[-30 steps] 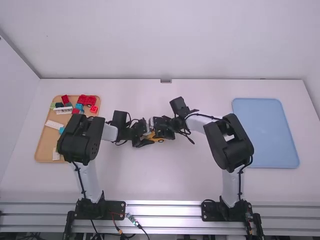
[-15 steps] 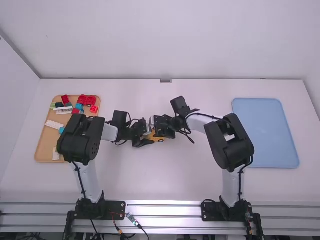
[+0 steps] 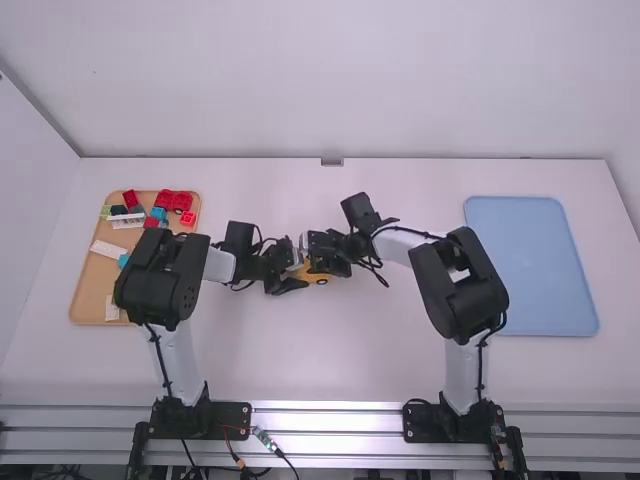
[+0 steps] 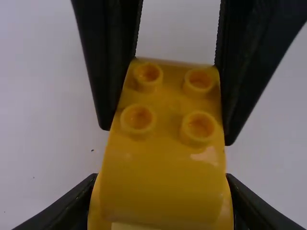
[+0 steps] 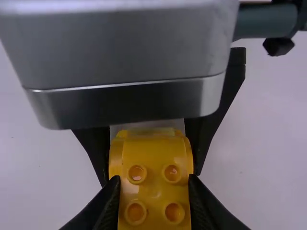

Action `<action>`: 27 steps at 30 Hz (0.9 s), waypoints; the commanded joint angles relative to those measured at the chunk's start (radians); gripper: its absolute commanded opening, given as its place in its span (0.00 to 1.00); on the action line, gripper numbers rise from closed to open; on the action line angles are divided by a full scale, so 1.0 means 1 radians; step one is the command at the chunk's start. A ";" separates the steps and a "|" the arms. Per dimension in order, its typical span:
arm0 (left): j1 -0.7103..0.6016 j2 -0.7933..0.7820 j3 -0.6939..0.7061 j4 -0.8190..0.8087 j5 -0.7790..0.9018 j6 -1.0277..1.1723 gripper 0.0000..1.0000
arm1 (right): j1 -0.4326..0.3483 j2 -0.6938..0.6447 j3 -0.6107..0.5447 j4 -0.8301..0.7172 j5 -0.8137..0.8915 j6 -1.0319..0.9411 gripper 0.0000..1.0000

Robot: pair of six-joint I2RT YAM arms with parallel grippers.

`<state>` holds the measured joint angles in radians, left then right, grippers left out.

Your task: Assemble lego blocks to make yellow taxi

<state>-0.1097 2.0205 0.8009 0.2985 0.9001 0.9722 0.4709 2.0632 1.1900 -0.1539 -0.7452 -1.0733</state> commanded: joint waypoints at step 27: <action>-0.002 0.011 0.010 -0.016 0.036 -0.004 0.51 | 0.000 0.029 -0.007 -0.037 0.072 0.108 0.00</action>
<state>-0.1093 2.0205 0.8013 0.2859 0.9123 0.9840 0.4713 2.0636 1.1961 -0.1829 -0.7368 -1.0225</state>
